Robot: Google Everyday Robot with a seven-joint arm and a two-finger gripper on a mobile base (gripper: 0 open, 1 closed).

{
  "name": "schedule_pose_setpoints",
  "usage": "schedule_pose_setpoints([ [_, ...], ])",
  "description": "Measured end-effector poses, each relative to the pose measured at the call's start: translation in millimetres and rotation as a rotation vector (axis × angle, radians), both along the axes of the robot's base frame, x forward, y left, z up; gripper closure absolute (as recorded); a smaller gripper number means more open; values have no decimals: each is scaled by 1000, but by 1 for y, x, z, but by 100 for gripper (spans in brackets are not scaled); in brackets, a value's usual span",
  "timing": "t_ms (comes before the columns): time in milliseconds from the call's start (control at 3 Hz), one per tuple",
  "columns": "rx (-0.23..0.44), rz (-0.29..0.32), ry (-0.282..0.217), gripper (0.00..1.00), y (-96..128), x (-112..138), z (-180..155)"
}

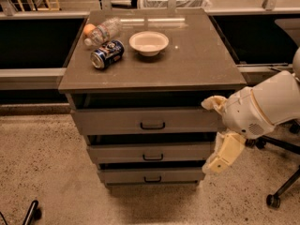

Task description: Open bottom drawer

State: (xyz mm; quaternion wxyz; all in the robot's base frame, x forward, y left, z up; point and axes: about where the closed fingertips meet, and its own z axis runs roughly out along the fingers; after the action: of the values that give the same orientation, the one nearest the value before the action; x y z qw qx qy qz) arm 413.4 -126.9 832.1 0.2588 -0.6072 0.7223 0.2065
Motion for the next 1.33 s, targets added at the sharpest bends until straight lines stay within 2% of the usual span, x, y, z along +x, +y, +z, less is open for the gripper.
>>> schedule_pose_setpoints([
  [333,0,0,0,0,0,0,0],
  [667,39,-23,-14,0,2,6,-30],
  [1000,235,-76,5,0,4,-17,-154],
  [1333,375,-84,-66,0,-9,-12,-194],
])
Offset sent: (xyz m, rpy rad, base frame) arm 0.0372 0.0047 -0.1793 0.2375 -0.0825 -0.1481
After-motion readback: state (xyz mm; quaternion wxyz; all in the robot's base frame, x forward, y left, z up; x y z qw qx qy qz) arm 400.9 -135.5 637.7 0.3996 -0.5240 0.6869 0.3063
